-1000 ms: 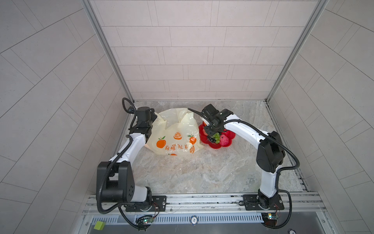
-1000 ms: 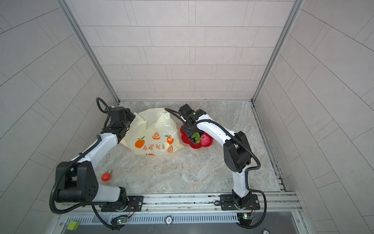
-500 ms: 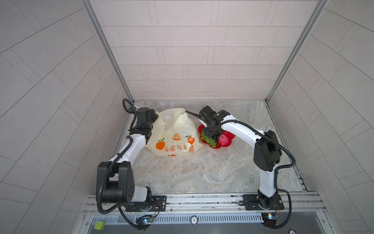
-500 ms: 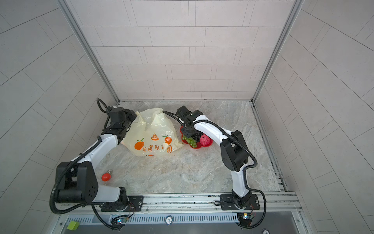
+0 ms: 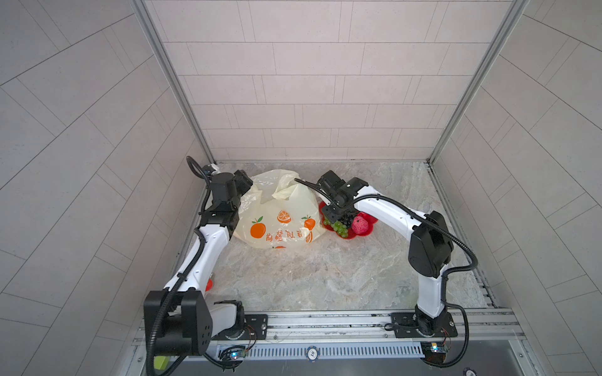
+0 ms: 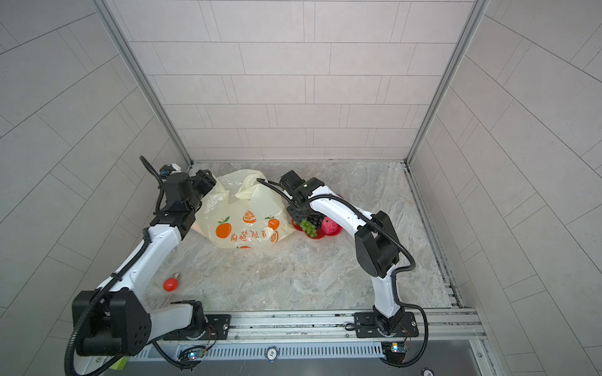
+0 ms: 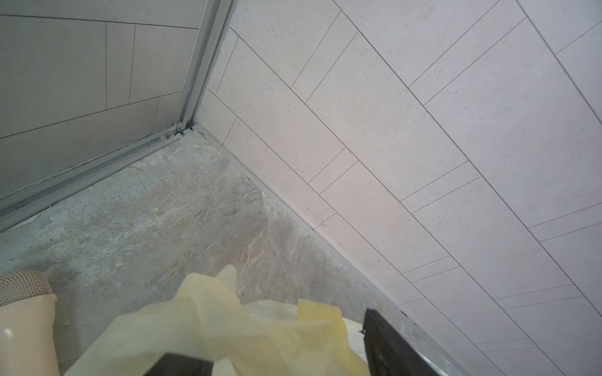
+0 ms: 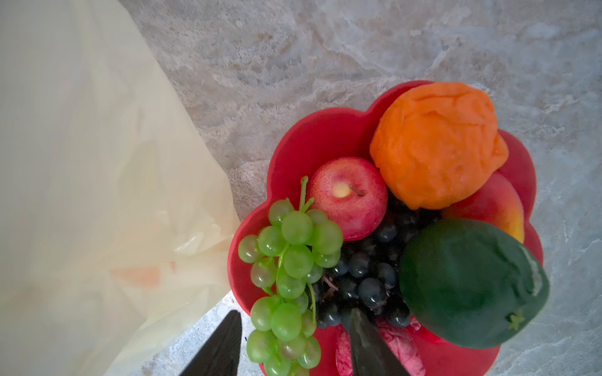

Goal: Take fruits out of the plastic bag
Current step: Place the plastic bag at the center of the board.

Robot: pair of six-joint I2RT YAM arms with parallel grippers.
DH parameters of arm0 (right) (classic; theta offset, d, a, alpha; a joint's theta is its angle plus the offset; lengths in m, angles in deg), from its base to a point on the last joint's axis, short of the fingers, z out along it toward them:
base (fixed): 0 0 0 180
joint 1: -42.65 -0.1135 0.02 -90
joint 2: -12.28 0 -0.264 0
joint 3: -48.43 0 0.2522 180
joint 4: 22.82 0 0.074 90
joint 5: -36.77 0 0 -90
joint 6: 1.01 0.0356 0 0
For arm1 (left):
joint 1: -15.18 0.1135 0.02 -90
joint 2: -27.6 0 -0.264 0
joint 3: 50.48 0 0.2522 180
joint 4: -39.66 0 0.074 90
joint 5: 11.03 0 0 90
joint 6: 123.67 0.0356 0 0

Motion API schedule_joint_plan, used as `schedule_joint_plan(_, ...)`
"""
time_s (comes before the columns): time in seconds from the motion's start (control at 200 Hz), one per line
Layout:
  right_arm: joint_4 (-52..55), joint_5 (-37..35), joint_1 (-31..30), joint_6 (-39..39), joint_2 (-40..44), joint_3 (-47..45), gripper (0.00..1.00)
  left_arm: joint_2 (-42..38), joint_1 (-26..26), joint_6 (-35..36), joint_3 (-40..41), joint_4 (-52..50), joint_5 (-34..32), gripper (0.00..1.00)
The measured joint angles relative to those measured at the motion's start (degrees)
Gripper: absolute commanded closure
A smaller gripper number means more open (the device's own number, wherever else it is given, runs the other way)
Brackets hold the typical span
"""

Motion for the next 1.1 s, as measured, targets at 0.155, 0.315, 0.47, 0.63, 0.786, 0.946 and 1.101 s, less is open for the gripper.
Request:
schedule_joint_plan(0.155, -0.28, -0.15, 0.02, 0.79, 3.80, -0.31, 0.44, -0.50, 0.00, -0.72, -0.90, -3.52, 3.50, 0.17)
schedule_joint_plan(0.315, -0.63, -0.92, 0.28, 1.64, 9.38, -1.62, 0.44, -0.76, 0.00, -0.72, -4.48, -13.92, 9.44, 0.17)
schedule_joint_plan(0.47, -0.59, -2.21, 0.46, 2.60, 13.46, -3.41, 0.44, -4.90, 0.00, -1.68, -3.50, -22.03, 13.44, 0.18)
schedule_joint_plan(0.63, -0.39, -2.78, 0.48, 3.30, 16.98, -6.56, 0.43, -14.21, 0.00, -3.08, 0.63, -29.20, 14.80, 0.18)
schedule_joint_plan(0.786, -0.24, -3.02, 0.48, 3.93, 20.52, -8.22, 0.43, -18.53, 0.00, -3.06, 0.74, -36.02, 18.80, 0.16)
schedule_joint_plan(0.946, -0.59, -3.04, 0.48, 4.17, 24.74, -9.35, 0.43, -20.24, 0.00, -2.82, 0.74, -43.36, 23.96, 0.09)
schedule_joint_plan(1.101, -1.64, -2.56, 0.48, 4.15, 28.63, -11.85, 0.43, -23.12, 0.00, -0.24, 0.74, -52.24, 28.35, 0.08)
